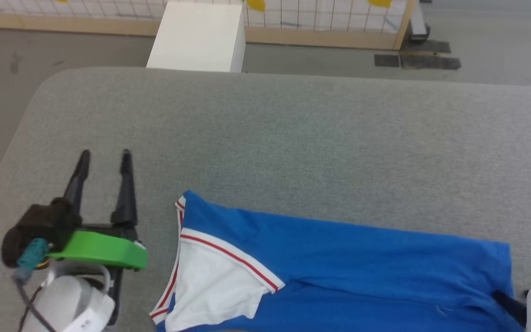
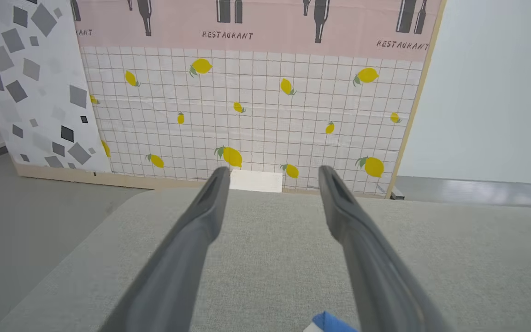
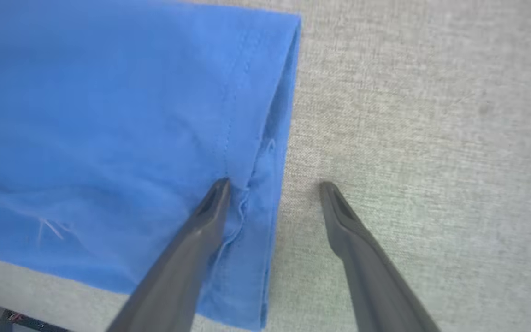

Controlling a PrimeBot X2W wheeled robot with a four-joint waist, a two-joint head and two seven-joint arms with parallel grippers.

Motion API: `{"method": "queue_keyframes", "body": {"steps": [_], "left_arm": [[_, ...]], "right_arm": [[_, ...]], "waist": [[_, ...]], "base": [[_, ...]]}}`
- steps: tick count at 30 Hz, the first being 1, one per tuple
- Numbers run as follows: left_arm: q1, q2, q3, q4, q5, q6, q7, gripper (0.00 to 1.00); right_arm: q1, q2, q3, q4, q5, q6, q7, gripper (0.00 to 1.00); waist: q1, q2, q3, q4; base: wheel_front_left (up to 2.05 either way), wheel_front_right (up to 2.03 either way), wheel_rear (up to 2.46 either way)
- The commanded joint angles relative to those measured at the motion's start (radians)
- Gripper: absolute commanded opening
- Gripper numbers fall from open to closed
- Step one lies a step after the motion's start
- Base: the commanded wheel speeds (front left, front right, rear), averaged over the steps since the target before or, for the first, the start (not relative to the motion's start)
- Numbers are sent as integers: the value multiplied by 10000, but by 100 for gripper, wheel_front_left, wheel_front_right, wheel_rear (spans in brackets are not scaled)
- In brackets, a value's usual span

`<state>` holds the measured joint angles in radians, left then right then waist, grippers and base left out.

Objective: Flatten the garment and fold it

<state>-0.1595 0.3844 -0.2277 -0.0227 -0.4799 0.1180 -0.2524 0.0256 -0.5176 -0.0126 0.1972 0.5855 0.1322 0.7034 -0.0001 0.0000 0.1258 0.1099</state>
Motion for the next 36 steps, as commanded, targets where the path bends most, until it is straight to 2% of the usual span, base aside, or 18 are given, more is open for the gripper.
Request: {"method": "queue_keyframes", "body": {"steps": [1,11,17,18,19,27,36], "left_arm": [[-186,-117,-49,58,239,-94,-70,100],[-255,-732,166,385,892,-550,-91,100],[-226,-1052,478,496,1108,-767,-92,100],[-196,-1102,530,552,1124,-815,-92,100],[-190,-1128,570,560,1155,-848,-92,100],[-104,-1397,858,674,1267,-1107,-92,100],[-34,-1628,1028,779,1501,-1338,-93,100]], "right_arm": [[-177,23,160,134,173,-15,-23,100],[-764,370,1868,313,754,-15,-10,100],[-956,294,2183,522,906,-15,164,100],[-999,247,2164,596,875,-15,210,10],[-1028,224,2124,644,848,-15,215,0],[-1199,-10,1365,1038,488,-15,204,0],[-1182,-399,-830,2068,-143,-15,234,0]], "waist": [[1,0,208,162],[1,0,357,94],[1,0,347,137],[1,0,333,146],[1,0,330,149],[1,0,339,148],[1,0,306,147]], "base": [[0,0,0],[0,0,0],[0,0,0],[0,0,0],[0,0,0],[0,0,0],[0,0,0]]}}
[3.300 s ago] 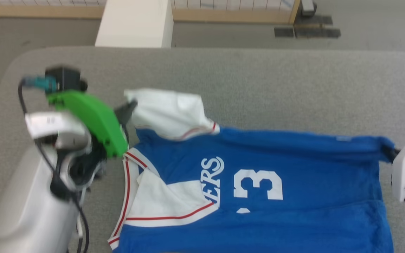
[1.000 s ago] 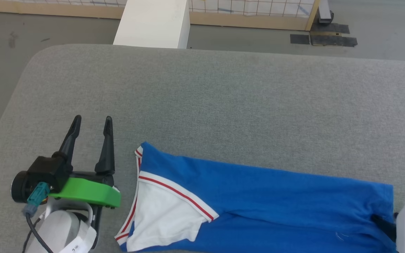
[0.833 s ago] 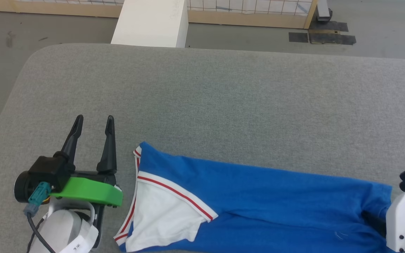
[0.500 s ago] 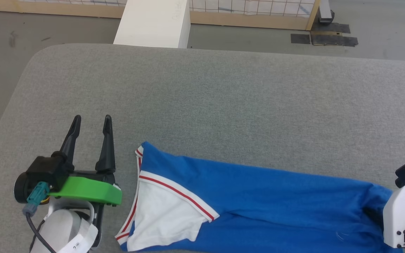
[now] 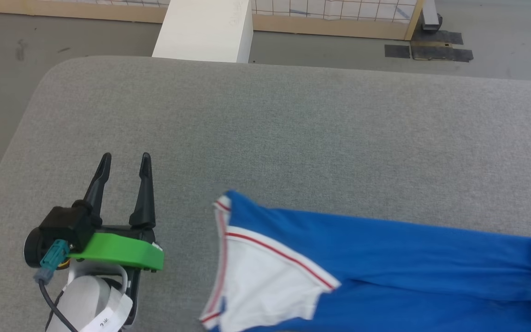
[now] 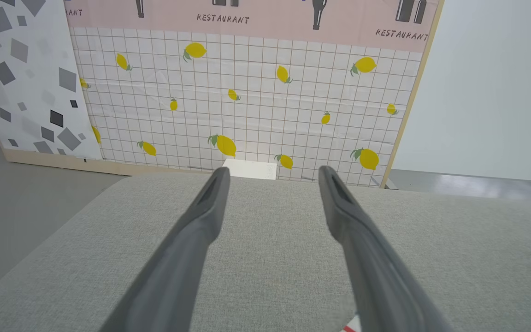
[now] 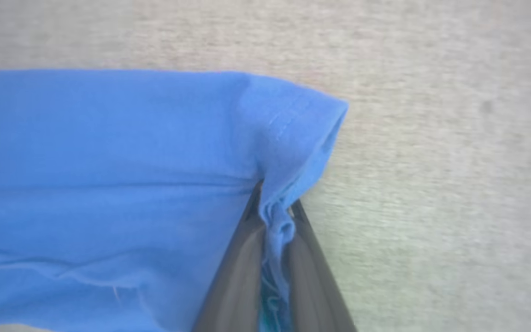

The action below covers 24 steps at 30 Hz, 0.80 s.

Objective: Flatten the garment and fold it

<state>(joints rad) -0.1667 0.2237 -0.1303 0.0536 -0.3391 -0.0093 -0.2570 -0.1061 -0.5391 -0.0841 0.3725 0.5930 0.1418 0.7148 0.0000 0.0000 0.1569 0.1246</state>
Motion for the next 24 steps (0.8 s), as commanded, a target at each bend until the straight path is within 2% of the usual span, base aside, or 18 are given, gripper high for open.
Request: {"method": "queue_keyframes", "body": {"steps": [1,8,14,18,19,24], "left_arm": [[46,-41,68,25,111,-83,-47,100],[70,-187,179,159,232,-219,-47,100],[147,-246,256,321,289,-299,-47,100],[278,-258,293,470,306,-323,-47,100],[393,-261,323,572,288,-324,-47,100],[537,-308,364,666,226,-296,-47,100]], "right_arm": [[148,-217,-352,411,-343,-111,127,0],[123,-151,-1898,681,-1839,-111,221,0],[197,72,-2032,7,-2445,-111,1043,0],[465,-168,-1340,-1325,-2423,-111,2032,0],[743,-587,-723,-2644,-2241,-111,2895,0],[922,-627,-60,-4632,-1663,-111,4259,0]], "waist": [[0,0,-10,1],[0,0,-31,-33],[0,0,-210,-110],[0,0,-430,-176],[0,0,-573,-255],[0,0,-747,-353]], "base": [[0,0,0],[0,0,0],[0,0,0],[0,0,0],[0,0,0],[0,0,0]]}}
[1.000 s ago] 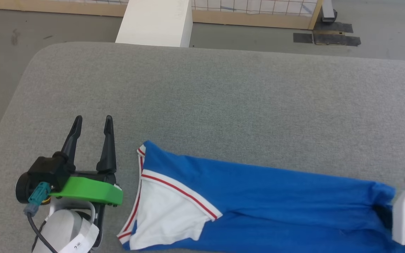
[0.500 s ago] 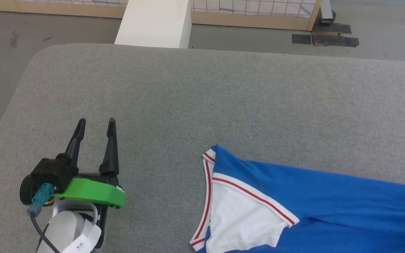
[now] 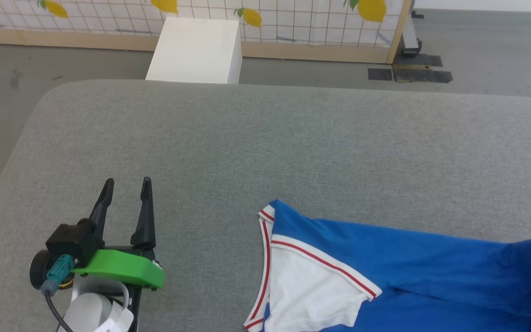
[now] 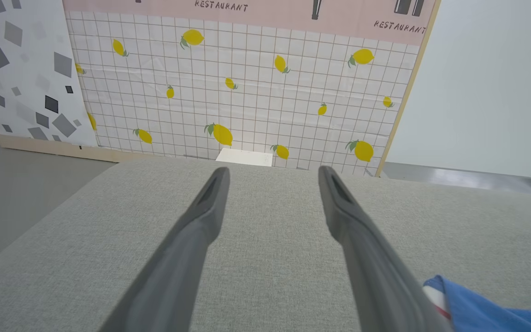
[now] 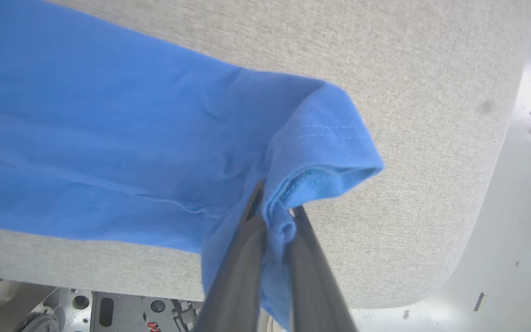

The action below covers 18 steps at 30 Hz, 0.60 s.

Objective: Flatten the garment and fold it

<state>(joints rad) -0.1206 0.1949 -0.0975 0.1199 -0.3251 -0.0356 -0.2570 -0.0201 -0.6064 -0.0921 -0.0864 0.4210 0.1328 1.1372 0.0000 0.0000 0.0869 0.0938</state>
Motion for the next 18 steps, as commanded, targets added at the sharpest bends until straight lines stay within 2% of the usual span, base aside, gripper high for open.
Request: {"method": "queue_keyframes", "body": {"steps": [1,5,8,13,14,18], "left_arm": [[92,-33,33,24,72,-30,-47,100],[86,-51,7,84,53,-36,-47,100],[73,-53,16,66,26,-65,-47,100],[-14,-101,-14,72,15,-93,-47,100],[-48,-120,-24,75,4,-116,-47,100],[-61,-137,-9,61,-1,-127,-47,100]], "right_arm": [[51,106,182,-425,146,-21,267,0],[-233,583,929,-1392,433,-21,694,0],[-687,1205,1653,-1565,646,-21,590,0],[-1492,2247,3008,-964,862,-21,32,0],[-1952,2767,3847,-470,947,-21,-334,0],[-2564,3327,4842,207,988,-21,-896,0]], "waist": [[0,0,-64,-56],[0,0,-84,-85],[0,0,-68,-123],[0,0,16,-41],[0,0,65,58],[0,0,160,203]], "base": [[0,0,0],[0,0,0],[0,0,0],[0,0,0],[0,0,0],[0,0,0]]}}
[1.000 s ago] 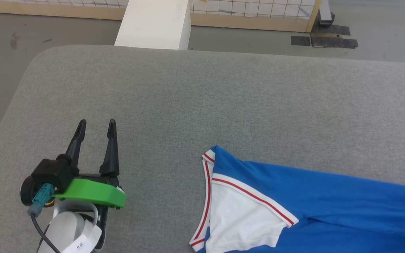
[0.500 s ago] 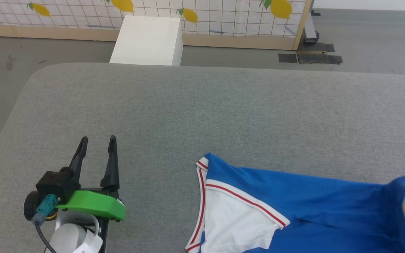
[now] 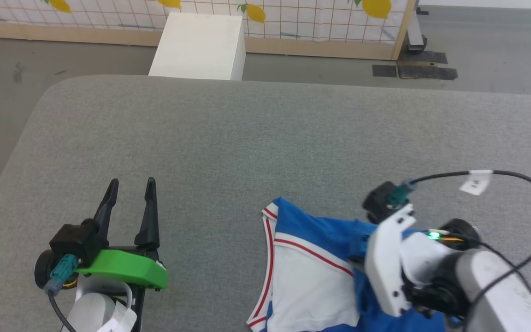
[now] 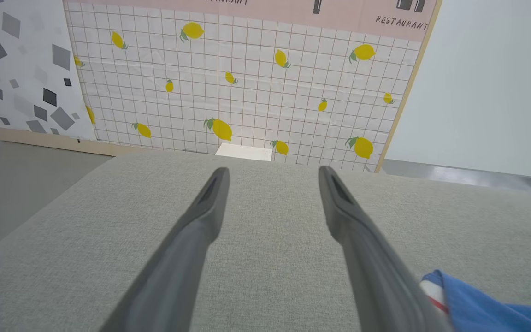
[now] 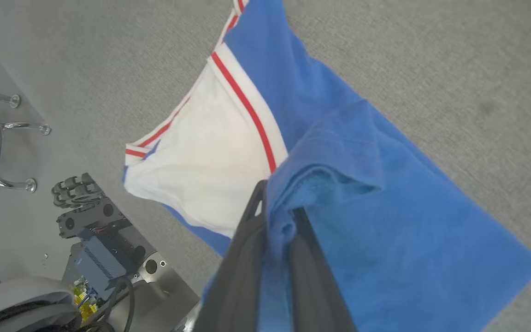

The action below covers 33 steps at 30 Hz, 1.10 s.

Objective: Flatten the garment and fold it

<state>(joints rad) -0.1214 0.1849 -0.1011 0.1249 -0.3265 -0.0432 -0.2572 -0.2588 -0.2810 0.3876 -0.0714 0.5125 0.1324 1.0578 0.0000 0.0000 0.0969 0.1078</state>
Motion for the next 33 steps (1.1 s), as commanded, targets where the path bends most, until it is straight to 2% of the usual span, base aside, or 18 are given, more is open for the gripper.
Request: {"method": "queue_keyframes", "body": {"steps": [1,9,18,19,20,25,29,33], "left_arm": [[-41,-35,33,4,22,-51,-45,100],[-15,-133,24,14,19,-41,-45,100],[-155,-328,-31,100,68,-101,-45,100],[-161,-345,-34,128,73,-112,-45,100],[-155,-355,-23,153,77,-116,-45,100],[-50,-358,6,275,80,-167,-45,100],[1,-358,38,345,79,-188,-45,100],[101,-331,30,429,49,-197,-45,100]], "right_arm": [[-340,241,241,266,74,-17,-280,0],[-1315,1231,1479,1917,-129,-17,-1618,0],[-1682,1747,1916,4191,-501,-17,-3270,0],[-1700,1776,2001,4393,-465,-17,-3373,23],[-1723,1815,2012,4514,-378,-17,-3558,100],[-1944,1934,2147,4369,166,-17,-4233,100],[-1936,1797,1943,3390,856,-17,-4819,100],[-1629,1352,1248,2223,1189,-17,-5469,100]], "waist": [[0,0,80,89],[0,0,342,312],[0,0,535,522],[0,0,526,527],[0,0,502,510],[0,0,272,311],[0,0,-32,94],[0,0,-327,-163]], "base": [[0,0,0],[0,0,0],[0,0,0],[0,0,0],[0,0,0],[0,0,0],[0,0,0],[0,0,0]]}}
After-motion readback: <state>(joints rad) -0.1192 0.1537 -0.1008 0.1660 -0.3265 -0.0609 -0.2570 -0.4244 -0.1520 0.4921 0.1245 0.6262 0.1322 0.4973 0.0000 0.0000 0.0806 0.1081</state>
